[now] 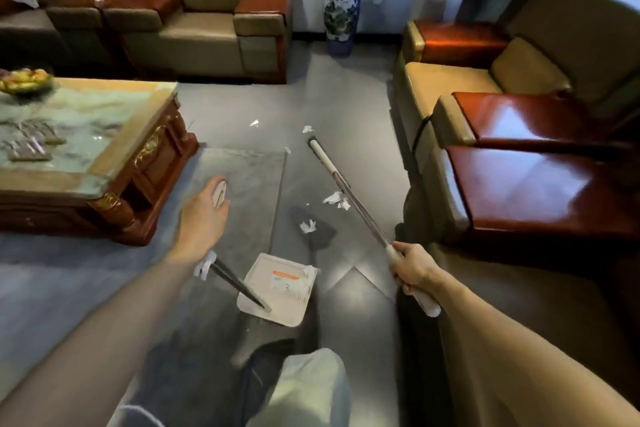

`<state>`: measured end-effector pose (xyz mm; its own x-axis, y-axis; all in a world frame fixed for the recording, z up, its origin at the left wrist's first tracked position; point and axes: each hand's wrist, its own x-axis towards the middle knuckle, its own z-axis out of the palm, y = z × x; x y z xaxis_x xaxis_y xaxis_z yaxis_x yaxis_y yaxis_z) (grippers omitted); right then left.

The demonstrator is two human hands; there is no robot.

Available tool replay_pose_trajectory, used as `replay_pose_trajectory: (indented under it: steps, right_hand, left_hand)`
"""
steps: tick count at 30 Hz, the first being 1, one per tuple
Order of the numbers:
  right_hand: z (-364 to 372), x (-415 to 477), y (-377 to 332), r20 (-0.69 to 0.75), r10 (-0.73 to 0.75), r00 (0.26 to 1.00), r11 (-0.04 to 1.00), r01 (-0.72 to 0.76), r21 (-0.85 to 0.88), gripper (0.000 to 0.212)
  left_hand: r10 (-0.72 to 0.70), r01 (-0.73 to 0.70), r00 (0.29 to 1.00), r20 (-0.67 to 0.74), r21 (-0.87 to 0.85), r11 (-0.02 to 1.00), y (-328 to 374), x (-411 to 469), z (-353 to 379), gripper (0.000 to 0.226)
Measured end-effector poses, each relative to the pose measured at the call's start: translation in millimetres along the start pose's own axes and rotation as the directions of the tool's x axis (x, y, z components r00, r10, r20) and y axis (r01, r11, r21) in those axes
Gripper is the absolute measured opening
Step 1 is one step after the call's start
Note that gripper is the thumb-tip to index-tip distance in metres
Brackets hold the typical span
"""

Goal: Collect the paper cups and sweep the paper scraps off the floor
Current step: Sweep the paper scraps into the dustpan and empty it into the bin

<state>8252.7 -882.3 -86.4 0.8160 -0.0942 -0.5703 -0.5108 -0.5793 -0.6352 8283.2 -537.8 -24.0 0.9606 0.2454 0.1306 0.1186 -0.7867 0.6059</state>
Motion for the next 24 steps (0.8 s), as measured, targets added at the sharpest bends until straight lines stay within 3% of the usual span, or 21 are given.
replay_pose_trajectory:
  steps: [8,16,24]
  right_hand:
    - [-68.4,187.3,-98.6,0.079,0.022,0.997,1.000,-0.022,-0.010,0.058]
    - [-138.5,355.2,-196.1,0.091,0.027,0.996,1.000,-0.027,0.000,0.054]
    - [-203.9,547.0,-291.0,0.191,-0.044,0.981,0.985,0.074,-0.155,0.047]
  left_hand:
    - [-0.065,0.065,0.998,0.003,-0.042,0.997,33.8,201.8,86.4,0.037]
    - [-0.111,0.112,0.994,0.020,-0.032,0.993,63.5,374.1,136.6,0.036]
    - [-0.247,0.247,0.968,-0.045,-0.020,0.969,70.4,534.5,200.7,0.034]
